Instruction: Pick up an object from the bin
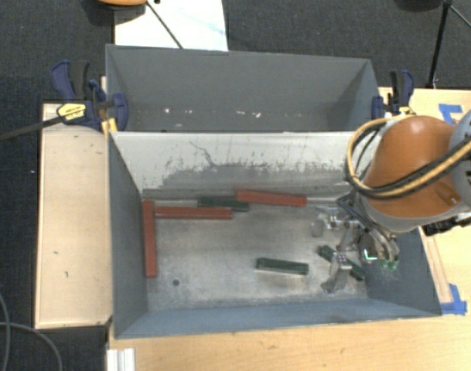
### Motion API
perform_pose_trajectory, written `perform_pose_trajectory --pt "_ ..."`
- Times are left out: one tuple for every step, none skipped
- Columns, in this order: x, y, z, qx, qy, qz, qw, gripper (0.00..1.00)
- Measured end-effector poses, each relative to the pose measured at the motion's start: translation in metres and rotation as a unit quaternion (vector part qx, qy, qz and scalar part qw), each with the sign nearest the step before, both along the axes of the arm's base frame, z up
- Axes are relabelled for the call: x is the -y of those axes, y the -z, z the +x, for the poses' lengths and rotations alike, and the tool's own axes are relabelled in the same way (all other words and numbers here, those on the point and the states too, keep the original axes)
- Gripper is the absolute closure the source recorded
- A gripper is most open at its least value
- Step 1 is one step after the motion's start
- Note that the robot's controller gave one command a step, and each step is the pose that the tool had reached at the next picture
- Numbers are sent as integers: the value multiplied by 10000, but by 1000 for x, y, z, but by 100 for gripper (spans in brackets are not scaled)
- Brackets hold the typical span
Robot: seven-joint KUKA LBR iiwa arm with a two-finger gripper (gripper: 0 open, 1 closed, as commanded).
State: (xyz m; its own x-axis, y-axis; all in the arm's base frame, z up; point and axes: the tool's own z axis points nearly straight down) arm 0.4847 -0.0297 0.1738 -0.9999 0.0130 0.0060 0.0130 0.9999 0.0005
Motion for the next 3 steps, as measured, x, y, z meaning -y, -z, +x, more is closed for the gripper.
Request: perform_pose_trajectory --pt "0 -4 2 40 -6 -3 10000 0" --pt "11 44 5 66 318 -1 9995 0" --pt "12 104 15 31 1504 -6 9886 100"
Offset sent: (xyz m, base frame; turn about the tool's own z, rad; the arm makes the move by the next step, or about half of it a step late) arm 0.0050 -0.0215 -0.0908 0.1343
